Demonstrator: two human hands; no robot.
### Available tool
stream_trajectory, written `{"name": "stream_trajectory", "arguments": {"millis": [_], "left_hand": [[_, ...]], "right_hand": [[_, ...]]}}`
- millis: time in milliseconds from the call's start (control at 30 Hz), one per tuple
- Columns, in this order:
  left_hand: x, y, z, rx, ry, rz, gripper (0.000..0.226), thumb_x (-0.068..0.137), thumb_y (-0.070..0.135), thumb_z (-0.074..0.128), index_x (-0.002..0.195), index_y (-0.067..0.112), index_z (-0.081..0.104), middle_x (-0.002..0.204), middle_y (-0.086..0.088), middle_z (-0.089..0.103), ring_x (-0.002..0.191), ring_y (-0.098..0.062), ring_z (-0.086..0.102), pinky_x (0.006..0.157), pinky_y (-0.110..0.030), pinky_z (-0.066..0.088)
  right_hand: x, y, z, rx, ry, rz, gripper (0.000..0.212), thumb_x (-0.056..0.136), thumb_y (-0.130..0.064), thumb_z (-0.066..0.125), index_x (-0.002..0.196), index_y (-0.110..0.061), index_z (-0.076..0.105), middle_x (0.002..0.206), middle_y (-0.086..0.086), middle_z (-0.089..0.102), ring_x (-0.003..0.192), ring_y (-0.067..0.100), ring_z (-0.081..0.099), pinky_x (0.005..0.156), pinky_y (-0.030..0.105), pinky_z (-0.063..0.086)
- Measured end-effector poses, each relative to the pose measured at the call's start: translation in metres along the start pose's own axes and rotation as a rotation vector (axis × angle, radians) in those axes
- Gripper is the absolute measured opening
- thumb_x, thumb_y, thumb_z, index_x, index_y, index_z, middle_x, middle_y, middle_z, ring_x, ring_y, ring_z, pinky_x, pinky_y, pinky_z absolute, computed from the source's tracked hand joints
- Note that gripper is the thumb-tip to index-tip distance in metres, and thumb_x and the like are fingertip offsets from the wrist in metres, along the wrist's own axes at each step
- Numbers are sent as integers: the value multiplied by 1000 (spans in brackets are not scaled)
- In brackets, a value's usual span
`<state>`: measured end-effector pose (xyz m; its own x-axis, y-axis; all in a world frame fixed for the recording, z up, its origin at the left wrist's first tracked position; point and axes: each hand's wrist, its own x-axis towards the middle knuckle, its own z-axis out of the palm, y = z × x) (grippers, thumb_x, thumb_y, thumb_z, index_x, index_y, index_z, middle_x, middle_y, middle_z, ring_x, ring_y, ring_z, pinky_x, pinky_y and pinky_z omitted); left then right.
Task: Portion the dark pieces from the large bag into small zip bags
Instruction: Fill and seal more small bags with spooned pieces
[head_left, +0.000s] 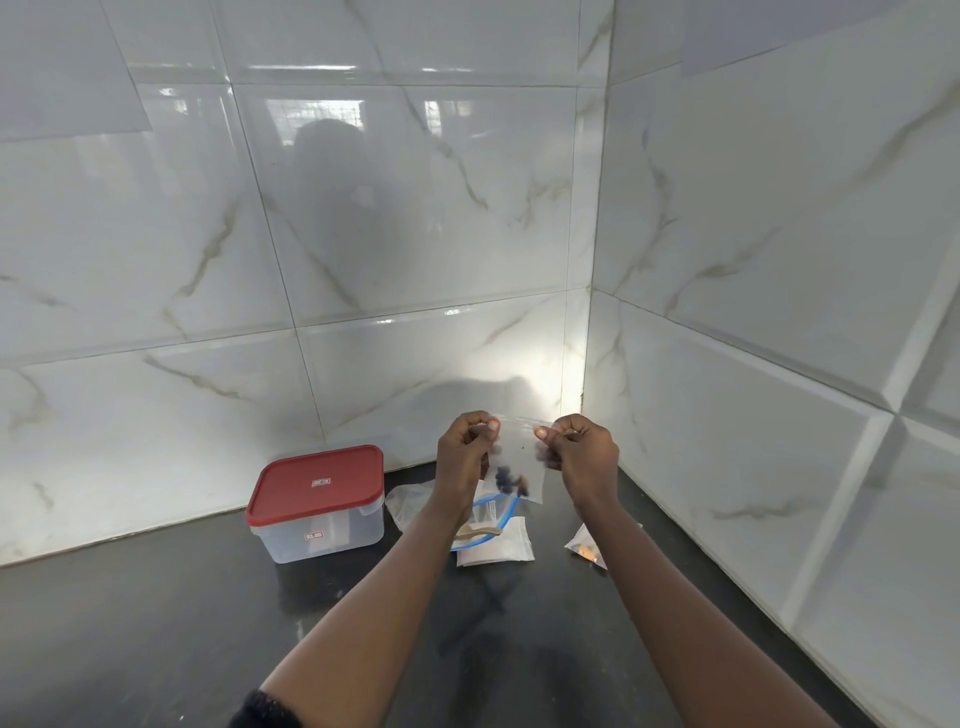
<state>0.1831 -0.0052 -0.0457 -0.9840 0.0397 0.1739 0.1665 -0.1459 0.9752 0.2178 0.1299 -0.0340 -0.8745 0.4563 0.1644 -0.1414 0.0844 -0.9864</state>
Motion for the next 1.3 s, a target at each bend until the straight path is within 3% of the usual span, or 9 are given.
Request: {"name": "stream_trajectory", "arguments": {"millis": [133,267,533,633,733,833,933,1100,1300], "left_hand": [[2,0,6,50,54,47,7,91,7,57,93,7,63,81,-5,59,69,-14,55,64,-28,47],[2,-2,12,153,79,88,11,93,5,53,89,6,64,74,-4,58,55,-9,47,48,-12,39],[-6,-5,19,-4,-40,64,15,95,12,52,90,10,66,86,-3,66,82,-14,63,77,-26,55],[-6,-8,19,35,-30,103,12,91,9,57,89,5,68,67,12,64,62,0,56,59,-15,47],[-7,-10,22,87,8,130,12,90,6,58,90,-2,66,65,7,59,53,3,50,51,-11,39],[-6,-10,23,98,14,134,13,92,8,56,85,3,64,70,2,58,64,-6,51,61,-17,44],[-7,-9,23,133,3,121,20,93,19,55,73,16,60,67,-2,56,66,-22,51,65,-41,47],[-15,-3,25,55,-45,88,15,93,15,56,84,7,65,76,-7,60,68,-13,56,63,-25,50],[-14,-10,25,72,-64,31,23,86,24,67,84,2,65,73,-26,57,61,-35,52,55,-52,50]], "right_hand": [[4,3,-5,-4,-47,12,27,86,14,51,70,-7,57,70,10,63,50,8,64,53,20,55],[5,2,-6,-73,-46,-9,36,82,19,41,66,-9,55,69,9,61,49,3,65,54,23,51],[4,0,-6,31,23,13,40,78,23,30,67,-10,52,71,10,56,56,18,64,54,24,53],[4,0,-7,45,22,6,40,79,22,31,67,-10,50,71,10,56,56,18,64,54,24,54],[4,2,-6,46,19,10,38,81,21,33,68,-10,50,74,12,57,59,20,64,56,27,55],[3,3,-4,58,-49,13,30,87,15,45,71,-9,54,75,11,60,59,15,64,60,27,55],[1,2,-2,46,-98,1,29,88,9,53,67,-11,57,70,6,60,61,16,64,63,28,54],[3,3,0,43,18,1,38,79,18,44,63,-13,60,67,4,61,61,17,63,62,28,57],[3,6,-1,8,-29,9,32,83,13,51,68,-13,62,72,7,63,68,18,63,63,28,57]]}}
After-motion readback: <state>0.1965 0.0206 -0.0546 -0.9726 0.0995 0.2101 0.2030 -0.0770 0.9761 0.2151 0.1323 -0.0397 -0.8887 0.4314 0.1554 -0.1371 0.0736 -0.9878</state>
